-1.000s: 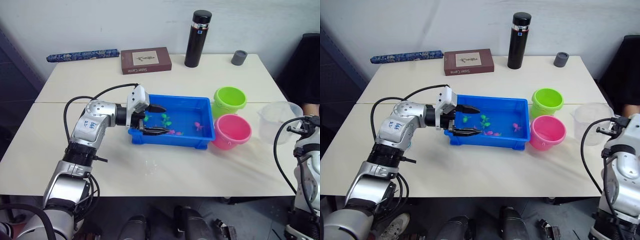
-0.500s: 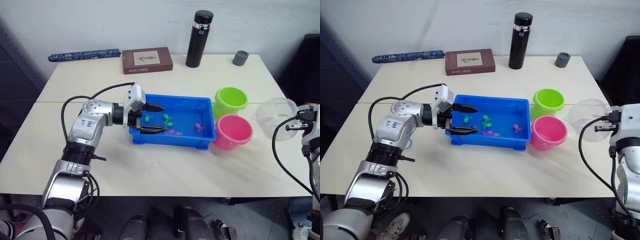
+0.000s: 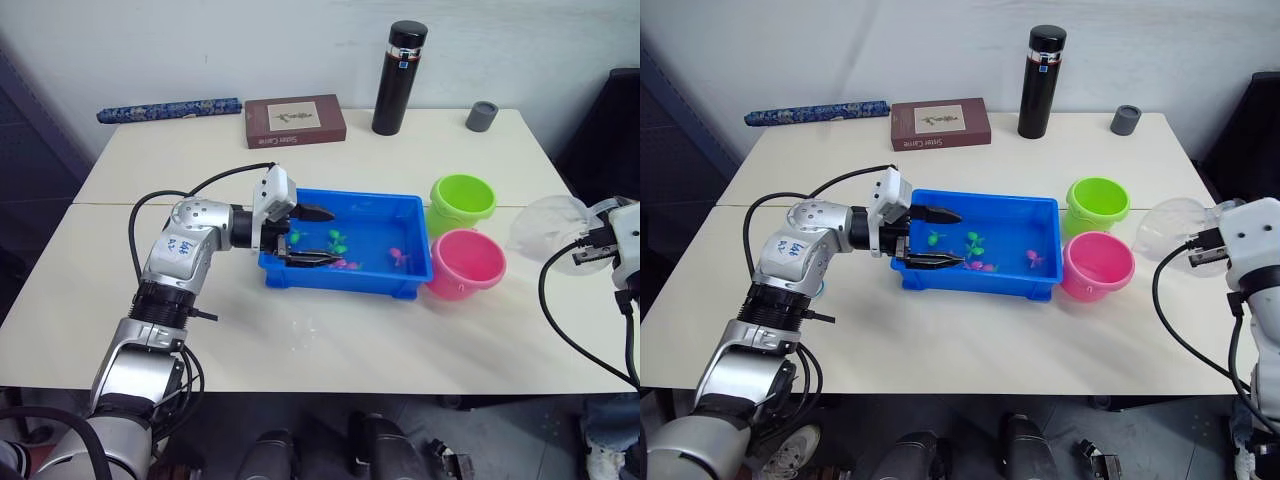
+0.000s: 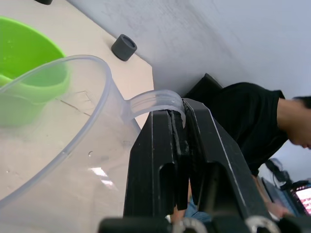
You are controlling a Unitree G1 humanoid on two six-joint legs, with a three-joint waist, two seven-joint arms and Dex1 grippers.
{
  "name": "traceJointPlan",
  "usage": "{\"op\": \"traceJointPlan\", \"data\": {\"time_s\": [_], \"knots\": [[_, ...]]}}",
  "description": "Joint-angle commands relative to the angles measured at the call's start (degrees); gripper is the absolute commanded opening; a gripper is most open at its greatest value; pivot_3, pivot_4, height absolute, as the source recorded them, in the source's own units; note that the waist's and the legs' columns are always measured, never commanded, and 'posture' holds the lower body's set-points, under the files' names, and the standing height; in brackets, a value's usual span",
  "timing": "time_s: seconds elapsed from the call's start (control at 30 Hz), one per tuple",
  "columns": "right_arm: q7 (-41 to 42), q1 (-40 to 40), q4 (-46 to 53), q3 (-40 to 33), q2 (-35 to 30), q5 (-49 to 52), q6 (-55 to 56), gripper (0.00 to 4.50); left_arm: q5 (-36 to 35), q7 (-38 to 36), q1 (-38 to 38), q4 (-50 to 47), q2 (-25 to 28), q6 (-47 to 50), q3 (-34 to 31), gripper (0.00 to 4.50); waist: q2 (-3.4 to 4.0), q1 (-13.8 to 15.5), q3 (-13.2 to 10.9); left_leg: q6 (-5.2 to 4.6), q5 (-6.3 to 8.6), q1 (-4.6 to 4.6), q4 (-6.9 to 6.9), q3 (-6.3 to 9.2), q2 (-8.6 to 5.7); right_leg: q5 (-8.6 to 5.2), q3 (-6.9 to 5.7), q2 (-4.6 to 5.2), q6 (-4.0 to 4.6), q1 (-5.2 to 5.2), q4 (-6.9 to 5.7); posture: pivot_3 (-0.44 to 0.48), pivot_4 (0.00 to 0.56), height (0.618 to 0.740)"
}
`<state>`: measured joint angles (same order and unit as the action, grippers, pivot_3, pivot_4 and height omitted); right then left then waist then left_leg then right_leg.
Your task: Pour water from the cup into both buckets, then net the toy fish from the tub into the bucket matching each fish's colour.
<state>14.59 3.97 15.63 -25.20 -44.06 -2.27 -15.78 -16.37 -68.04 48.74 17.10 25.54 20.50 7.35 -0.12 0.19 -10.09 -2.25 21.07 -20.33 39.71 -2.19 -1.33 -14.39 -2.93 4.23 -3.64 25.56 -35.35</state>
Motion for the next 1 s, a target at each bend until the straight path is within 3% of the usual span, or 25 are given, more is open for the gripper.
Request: {"op": "traceJointPlan", "data": {"time_s": [0.03, 1.0], "knots": [[0.1, 0.3, 2.7, 0.2, -1.1, -2.3, 2.5, 0.07, -0.1, -0.1, 1.1, 0.2, -0.1, -0.9, -0.4, 4.50, 0.00, 0.0, 0.0, 0.00, 0.00, 0.00, 0.00, 0.00, 0.00, 0.00, 0.00, -0.01, 0.00, 0.00, 0.00, 0.000, 0.150, 0.740], [-0.2, 5.3, -1.2, 7.6, -3.6, -16.6, 8.6, 0.07, 0.0, 1.2, -0.3, -1.7, 0.3, -0.6, -0.6, 4.50, 0.00, 0.2, 0.0, 0.04, -0.02, -0.01, 0.11, -0.01, -0.01, 0.00, -0.03, -0.01, 0.00, -0.01, -0.05, 0.000, 0.150, 0.740]]}}
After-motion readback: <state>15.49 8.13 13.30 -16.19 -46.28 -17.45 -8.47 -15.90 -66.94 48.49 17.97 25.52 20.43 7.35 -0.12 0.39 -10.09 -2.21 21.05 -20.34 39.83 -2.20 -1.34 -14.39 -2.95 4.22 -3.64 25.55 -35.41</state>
